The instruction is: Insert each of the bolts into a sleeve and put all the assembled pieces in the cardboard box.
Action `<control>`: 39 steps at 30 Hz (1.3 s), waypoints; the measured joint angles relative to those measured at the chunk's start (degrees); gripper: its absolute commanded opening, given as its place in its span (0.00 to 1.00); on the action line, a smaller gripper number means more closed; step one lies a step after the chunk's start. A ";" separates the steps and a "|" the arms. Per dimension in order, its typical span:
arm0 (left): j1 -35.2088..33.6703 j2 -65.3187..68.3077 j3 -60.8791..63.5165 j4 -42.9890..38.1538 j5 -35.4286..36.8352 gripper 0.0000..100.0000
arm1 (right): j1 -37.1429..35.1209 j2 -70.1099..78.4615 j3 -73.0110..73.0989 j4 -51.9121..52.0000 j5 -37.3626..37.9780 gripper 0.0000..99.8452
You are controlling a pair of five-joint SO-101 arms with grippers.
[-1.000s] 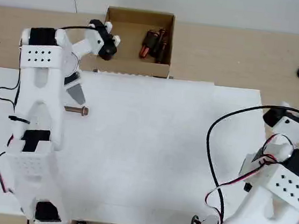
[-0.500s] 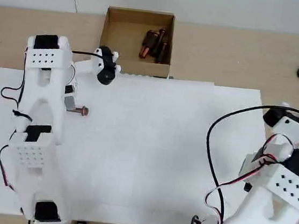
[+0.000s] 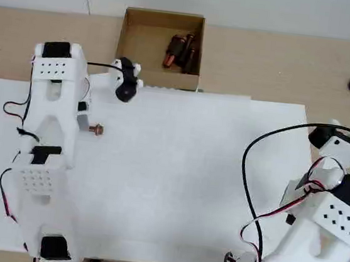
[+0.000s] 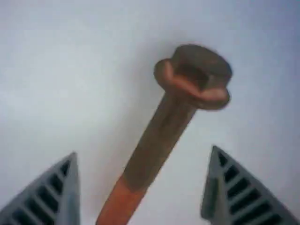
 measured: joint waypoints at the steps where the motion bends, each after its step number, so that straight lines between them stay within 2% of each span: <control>1: 0.35 0.79 0.00 0.00 -0.26 0.17 | 0.00 0.00 0.00 0.00 0.00 0.00; 20: 2.46 6.15 -0.35 -0.09 -1.14 0.17 | 0.00 0.00 0.00 0.00 0.00 0.00; 32: 2.29 13.54 -9.58 0.97 -1.32 0.17 | 0.00 0.00 0.00 0.00 0.00 0.00; 39: 2.11 15.74 -12.57 1.14 -1.32 0.00 | 0.00 0.00 0.00 0.00 0.00 0.00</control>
